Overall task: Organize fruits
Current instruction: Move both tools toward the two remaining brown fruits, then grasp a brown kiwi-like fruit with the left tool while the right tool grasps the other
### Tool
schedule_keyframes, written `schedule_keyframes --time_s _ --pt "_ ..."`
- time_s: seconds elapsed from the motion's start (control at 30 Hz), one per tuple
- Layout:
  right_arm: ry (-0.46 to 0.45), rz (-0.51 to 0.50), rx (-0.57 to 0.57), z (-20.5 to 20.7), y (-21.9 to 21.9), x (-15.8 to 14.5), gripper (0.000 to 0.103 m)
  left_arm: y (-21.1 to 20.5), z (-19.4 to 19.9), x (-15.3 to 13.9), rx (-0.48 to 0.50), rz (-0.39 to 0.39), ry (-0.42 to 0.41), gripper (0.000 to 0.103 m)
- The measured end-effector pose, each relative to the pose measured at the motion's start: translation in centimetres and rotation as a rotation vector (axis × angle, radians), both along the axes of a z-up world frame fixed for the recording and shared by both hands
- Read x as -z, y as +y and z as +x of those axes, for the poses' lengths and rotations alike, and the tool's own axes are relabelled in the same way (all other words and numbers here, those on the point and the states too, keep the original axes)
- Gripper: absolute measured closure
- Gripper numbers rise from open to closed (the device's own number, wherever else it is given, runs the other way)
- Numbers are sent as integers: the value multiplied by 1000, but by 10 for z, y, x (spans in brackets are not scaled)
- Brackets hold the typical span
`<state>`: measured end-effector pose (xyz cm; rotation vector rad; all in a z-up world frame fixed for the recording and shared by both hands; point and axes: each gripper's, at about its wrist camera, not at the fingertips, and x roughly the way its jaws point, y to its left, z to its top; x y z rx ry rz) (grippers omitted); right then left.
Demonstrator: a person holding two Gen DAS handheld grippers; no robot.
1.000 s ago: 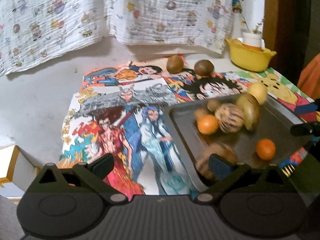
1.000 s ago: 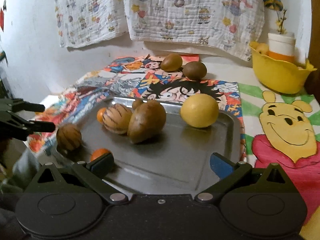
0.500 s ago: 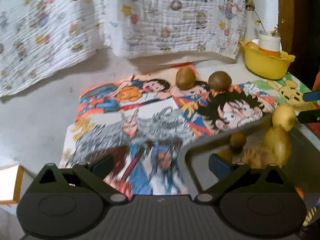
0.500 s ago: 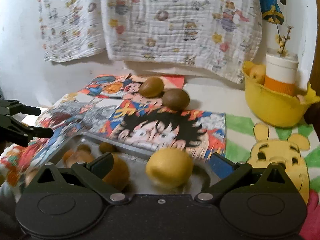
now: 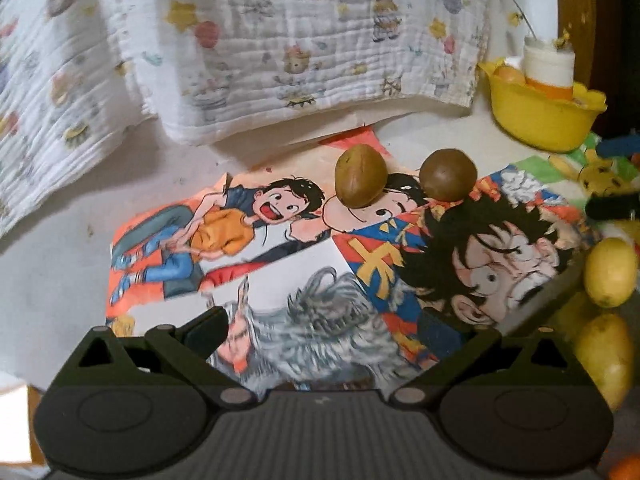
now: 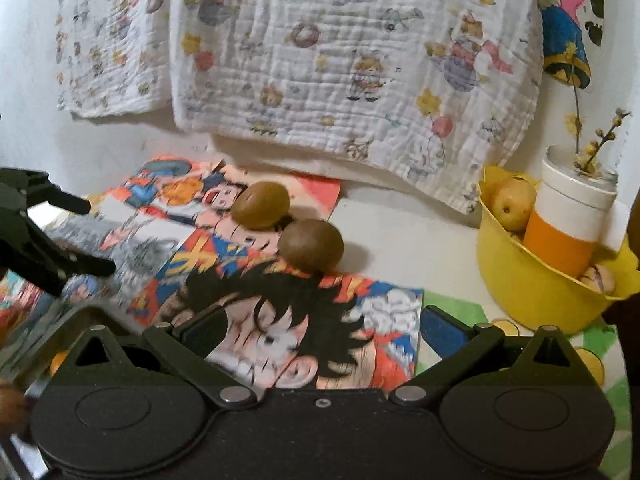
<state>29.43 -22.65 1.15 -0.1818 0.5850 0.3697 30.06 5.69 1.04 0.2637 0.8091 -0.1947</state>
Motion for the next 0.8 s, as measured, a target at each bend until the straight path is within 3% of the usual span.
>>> schedule_keyframes --time_s 0.27,0.4,0.67,0.8 --pt "49 71 -10 42 -1 11 1 -4 42 14 68 44 -11 0" --pt "20 18 -67 53 9 17 1 -4 59 19 104 35 -35 1" --pt "17 -132 -170 88 39 33 1 -2 101 23 157 -95 -78 1" --pt "54 -135 -175 106 48 41 4 -5 120 26 163 -163 -72 1"
